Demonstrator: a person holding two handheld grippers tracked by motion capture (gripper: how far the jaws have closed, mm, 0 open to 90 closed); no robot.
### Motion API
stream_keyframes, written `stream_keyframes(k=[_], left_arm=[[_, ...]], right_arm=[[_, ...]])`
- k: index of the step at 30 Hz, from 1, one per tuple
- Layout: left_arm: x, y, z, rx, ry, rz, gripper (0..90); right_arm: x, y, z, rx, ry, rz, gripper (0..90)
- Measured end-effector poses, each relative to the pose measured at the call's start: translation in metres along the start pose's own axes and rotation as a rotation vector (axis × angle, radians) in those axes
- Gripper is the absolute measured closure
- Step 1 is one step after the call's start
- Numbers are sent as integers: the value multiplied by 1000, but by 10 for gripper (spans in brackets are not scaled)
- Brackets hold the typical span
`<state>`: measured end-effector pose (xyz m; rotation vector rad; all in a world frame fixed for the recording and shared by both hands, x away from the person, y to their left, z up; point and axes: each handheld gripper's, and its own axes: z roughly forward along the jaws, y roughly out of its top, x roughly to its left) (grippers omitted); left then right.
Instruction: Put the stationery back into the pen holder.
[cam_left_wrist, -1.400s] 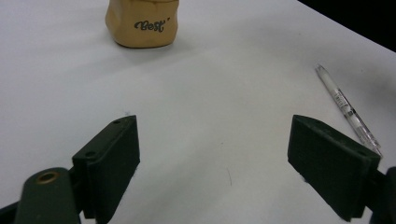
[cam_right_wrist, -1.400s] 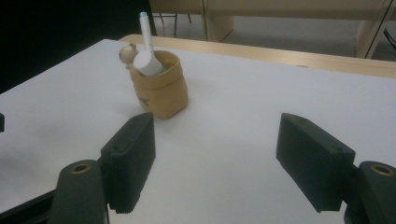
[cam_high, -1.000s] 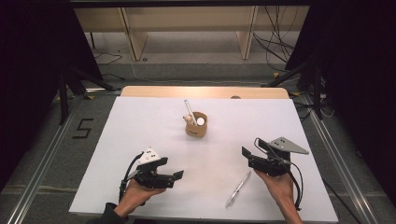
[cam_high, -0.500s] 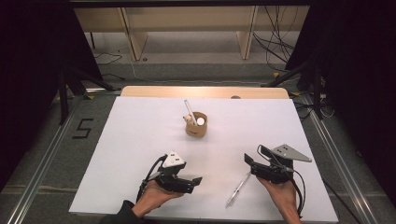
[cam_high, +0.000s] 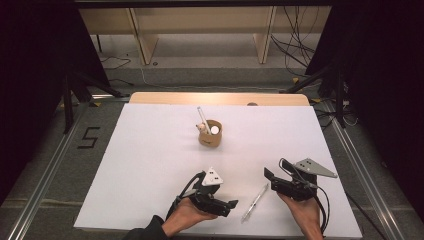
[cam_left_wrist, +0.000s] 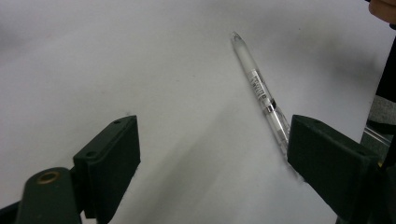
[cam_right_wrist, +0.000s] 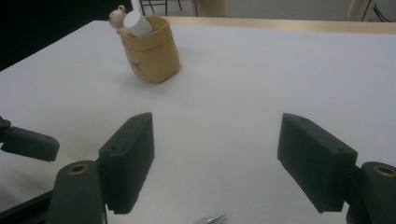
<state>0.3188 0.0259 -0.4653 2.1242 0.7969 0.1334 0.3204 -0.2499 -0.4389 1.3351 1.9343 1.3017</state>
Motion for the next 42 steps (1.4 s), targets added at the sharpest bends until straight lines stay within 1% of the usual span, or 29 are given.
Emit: stream_keyframes(k=[1,3,7,11,13,17,21,22,26,28,34,37,42], left_arm=[[-2,1,2,0,-3,2,168],[-8,3,6,16,-12,16,170],[-20,5,15,47,-17,53,174],[-29,7,24,68,-33,66,190],[-32,6,27,77,-34,73,199],[-36,7,32,80,-37,73,220],[-41,8,38,98,-46,96,269],[-43,8,39,98,-48,95,279],[-45,8,44,107,-29,112,341],[-45,8,45,110,-29,114,363],[-52,8,51,130,-24,143,439],[-54,8,53,138,-24,143,472],[-53,8,54,141,-15,147,516]], right_arm=[[0,0,0,0,1,0,280],[-1,-1,-1,3,-1,3,276],[0,-2,-1,7,-3,-1,273],[0,-3,-3,8,-2,2,274],[-1,-4,-3,6,-1,3,274],[-1,-4,-3,10,-1,5,274],[0,-5,-2,13,-1,0,273],[0,-5,-3,15,0,1,274],[0,-5,-3,13,0,1,274],[-1,-5,-3,13,0,1,274],[-1,-6,-3,13,2,2,274],[-1,-6,-3,13,2,1,274],[0,-6,-3,12,4,2,274]])
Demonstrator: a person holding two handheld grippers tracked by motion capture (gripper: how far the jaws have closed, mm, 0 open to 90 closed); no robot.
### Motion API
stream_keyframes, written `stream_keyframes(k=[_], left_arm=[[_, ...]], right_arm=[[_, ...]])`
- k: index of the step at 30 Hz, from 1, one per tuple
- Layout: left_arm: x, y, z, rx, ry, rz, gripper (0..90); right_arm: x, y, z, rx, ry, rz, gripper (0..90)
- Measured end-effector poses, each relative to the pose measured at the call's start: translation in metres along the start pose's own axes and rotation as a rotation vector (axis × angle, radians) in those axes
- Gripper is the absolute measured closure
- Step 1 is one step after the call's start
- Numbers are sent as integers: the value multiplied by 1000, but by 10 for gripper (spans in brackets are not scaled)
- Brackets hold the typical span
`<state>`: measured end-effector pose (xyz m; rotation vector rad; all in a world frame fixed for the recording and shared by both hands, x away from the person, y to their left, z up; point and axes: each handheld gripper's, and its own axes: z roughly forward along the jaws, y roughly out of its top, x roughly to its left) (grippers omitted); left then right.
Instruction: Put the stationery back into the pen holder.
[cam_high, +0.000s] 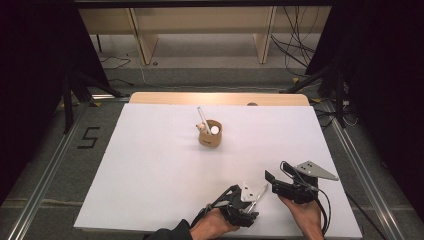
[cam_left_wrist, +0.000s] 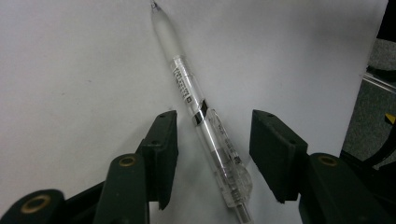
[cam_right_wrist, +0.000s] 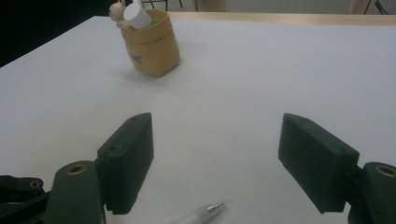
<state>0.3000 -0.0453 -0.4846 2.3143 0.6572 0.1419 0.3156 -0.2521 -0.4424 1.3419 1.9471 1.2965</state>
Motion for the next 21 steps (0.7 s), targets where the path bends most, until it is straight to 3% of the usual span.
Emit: stream_keyframes(k=[12,21], left_arm=[[-5,-1,1,-1,37,27,607],[-3,-1,0,-4,41,9,701]], right_arm=[[1,0,1,2,2,-1,274],[1,0,0,-1,3,-3,274]])
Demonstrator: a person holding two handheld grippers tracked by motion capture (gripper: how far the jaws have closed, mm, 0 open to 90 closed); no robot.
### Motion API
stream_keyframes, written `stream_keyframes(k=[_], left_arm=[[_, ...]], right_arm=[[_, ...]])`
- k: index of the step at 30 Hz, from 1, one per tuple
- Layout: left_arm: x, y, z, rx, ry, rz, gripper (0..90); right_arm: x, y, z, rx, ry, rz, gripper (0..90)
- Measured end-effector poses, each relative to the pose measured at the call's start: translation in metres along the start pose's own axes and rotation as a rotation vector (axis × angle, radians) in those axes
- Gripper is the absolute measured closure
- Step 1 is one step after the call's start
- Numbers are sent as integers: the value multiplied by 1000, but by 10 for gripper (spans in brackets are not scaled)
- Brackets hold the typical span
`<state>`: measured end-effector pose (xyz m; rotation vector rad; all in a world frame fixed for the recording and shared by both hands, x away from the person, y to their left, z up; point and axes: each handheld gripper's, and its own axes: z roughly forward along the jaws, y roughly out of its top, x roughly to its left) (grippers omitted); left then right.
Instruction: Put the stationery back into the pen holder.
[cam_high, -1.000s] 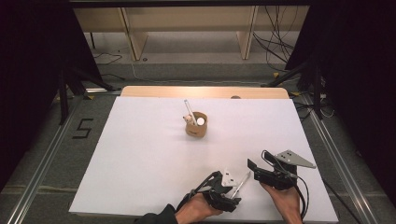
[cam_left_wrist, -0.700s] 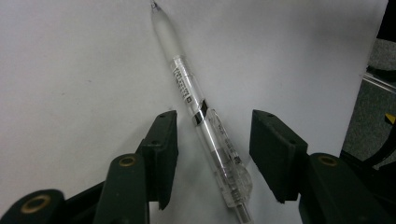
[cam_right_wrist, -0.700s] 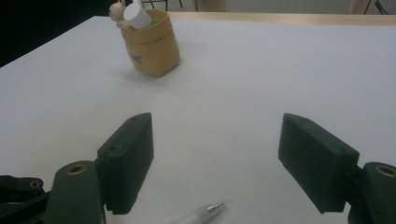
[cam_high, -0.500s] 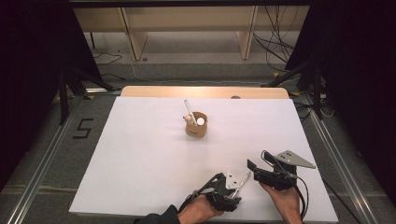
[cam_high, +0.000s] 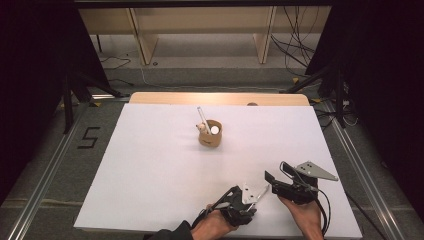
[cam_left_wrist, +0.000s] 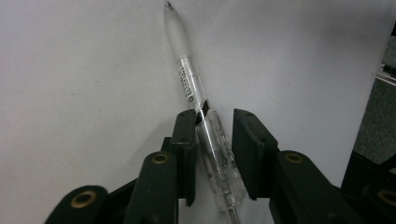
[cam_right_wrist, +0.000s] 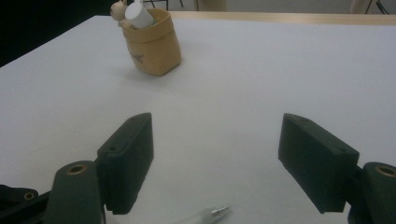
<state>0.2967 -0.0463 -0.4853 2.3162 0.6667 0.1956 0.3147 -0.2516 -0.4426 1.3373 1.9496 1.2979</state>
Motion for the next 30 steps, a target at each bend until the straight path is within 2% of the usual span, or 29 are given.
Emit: stream_keyframes(k=[5,17,22,30], left_arm=[[1,-1,0,-4,6,-2,737],[7,-2,-1,-22,-26,-45,763],[16,-1,-5,-32,-31,-57,764],[30,2,-15,-74,-22,-88,765]], right_arm=[[0,0,0,-1,0,0,274],[0,0,-2,-2,-1,4,275],[0,1,-3,-8,-1,7,275],[-2,1,-5,-19,11,24,275]])
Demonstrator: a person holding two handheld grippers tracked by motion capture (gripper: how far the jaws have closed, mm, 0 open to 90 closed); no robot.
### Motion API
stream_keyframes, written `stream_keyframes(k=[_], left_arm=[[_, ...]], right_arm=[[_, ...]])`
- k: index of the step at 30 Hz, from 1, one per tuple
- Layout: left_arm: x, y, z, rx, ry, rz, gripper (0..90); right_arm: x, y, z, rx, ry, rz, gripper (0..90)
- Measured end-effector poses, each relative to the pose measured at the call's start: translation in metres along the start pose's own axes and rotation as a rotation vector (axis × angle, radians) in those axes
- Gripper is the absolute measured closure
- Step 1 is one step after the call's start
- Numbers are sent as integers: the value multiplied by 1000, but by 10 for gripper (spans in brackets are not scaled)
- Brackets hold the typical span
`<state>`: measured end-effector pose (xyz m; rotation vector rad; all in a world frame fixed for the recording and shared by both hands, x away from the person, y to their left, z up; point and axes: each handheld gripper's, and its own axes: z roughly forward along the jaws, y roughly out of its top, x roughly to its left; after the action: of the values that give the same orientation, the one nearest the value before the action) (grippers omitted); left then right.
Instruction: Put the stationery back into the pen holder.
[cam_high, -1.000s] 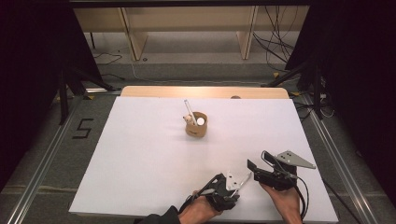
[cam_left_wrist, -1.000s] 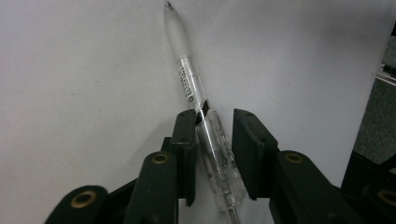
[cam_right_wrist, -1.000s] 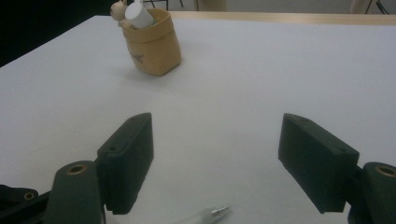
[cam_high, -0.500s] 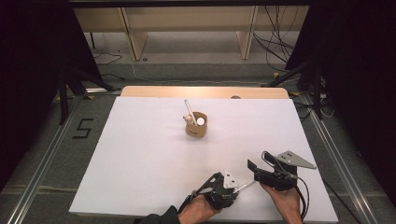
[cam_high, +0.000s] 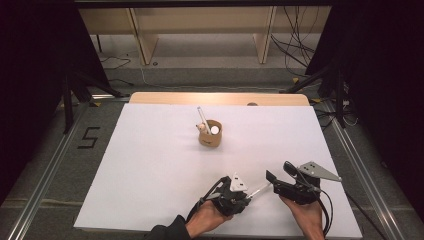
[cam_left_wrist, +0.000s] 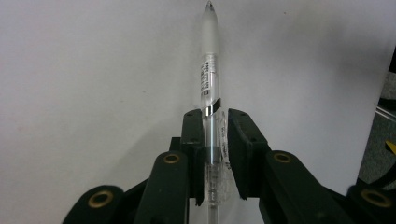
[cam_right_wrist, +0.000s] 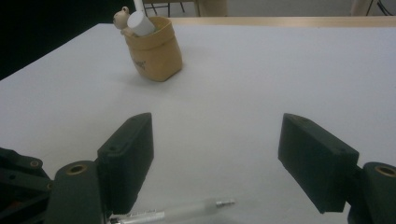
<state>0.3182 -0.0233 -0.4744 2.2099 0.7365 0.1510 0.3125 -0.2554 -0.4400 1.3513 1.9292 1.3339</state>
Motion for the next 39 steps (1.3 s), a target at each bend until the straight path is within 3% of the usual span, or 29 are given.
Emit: stream_keyframes(k=[9,19,27,39], left_arm=[[27,1,-19,-66,23,-57,765],[54,-3,-43,-142,12,-130,764],[65,-14,-54,-169,15,-163,764],[70,-23,-66,-200,14,-174,764]], right_arm=[[-2,0,-1,-5,20,28,275],[2,-3,6,12,116,103,275],[7,-4,14,27,210,180,274],[22,-3,36,67,344,280,274]])
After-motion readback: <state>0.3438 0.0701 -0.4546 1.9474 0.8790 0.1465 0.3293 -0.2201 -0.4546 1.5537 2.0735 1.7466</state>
